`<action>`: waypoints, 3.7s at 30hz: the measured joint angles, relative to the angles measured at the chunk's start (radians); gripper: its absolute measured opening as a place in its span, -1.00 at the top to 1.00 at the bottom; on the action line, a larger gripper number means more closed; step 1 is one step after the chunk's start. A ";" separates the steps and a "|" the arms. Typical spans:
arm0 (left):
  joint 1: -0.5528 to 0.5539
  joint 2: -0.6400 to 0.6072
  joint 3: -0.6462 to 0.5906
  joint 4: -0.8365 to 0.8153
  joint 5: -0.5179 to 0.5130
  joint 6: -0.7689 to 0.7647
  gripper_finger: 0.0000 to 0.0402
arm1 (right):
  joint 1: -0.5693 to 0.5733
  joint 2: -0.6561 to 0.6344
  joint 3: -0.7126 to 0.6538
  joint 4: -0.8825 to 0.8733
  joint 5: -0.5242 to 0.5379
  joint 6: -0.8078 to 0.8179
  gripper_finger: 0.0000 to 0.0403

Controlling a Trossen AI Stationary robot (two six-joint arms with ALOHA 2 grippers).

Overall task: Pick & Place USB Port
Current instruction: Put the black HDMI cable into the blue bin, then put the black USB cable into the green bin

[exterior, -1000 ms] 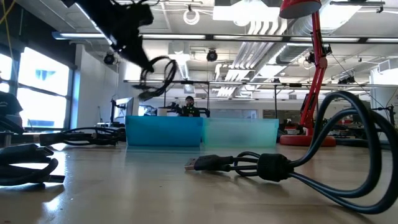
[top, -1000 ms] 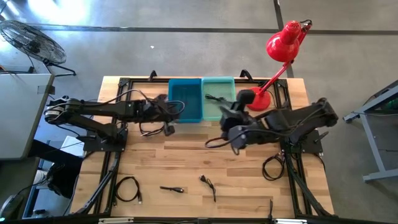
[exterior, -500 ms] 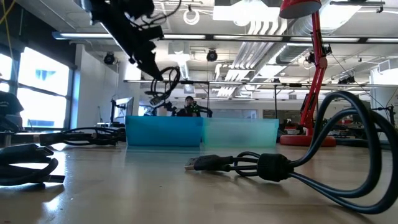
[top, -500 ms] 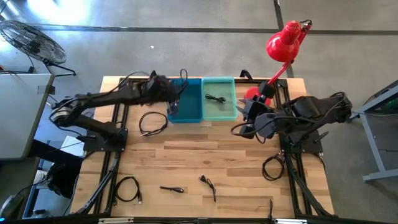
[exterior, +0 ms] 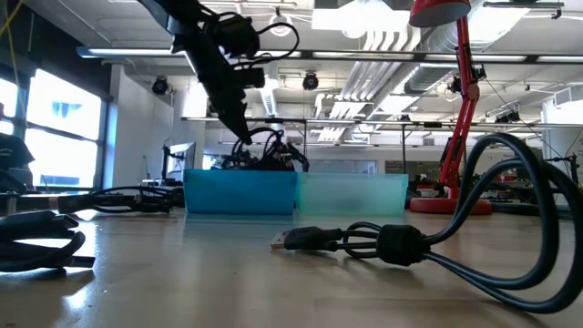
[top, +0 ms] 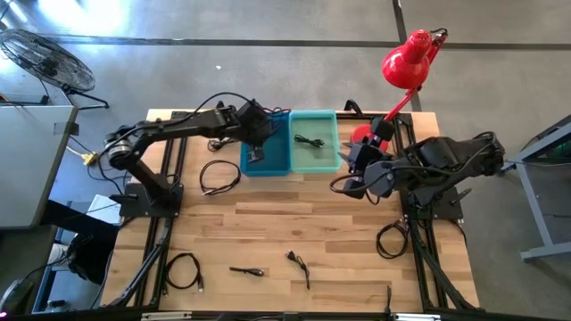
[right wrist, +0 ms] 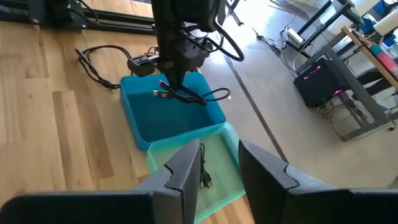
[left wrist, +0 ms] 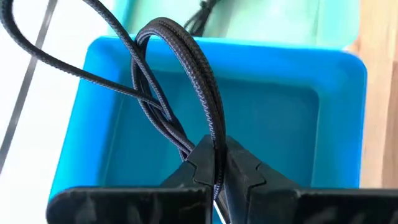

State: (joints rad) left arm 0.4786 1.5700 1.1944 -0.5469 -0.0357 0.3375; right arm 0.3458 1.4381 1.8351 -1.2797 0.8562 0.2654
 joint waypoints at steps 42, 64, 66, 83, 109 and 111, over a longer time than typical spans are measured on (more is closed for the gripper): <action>0.058 0.034 0.006 -0.042 -0.071 0.103 0.35 | 0.000 0.001 0.000 -0.008 -0.078 -0.018 0.49; 0.019 0.028 0.005 0.008 0.908 -0.021 0.28 | 0.101 -0.187 -0.352 -0.269 -0.690 0.408 0.49; -0.015 0.028 0.005 0.037 0.973 -0.059 0.28 | 0.116 -0.211 -0.439 -0.267 -0.732 0.462 0.49; -0.371 0.028 0.006 0.051 0.719 -0.237 0.28 | 0.348 -0.287 -0.991 0.398 -1.123 0.982 0.49; -0.538 0.028 0.006 -0.047 0.581 -0.236 0.28 | 0.711 -0.273 -0.828 1.177 -0.496 1.218 0.59; -0.558 0.028 0.006 -0.064 0.582 -0.224 0.28 | 0.710 -0.252 -0.714 1.180 -0.444 1.074 0.66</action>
State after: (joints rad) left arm -0.0796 1.5978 1.1999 -0.6111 0.5465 0.1136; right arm 1.0557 1.1861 1.1206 -0.0995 0.4127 1.3391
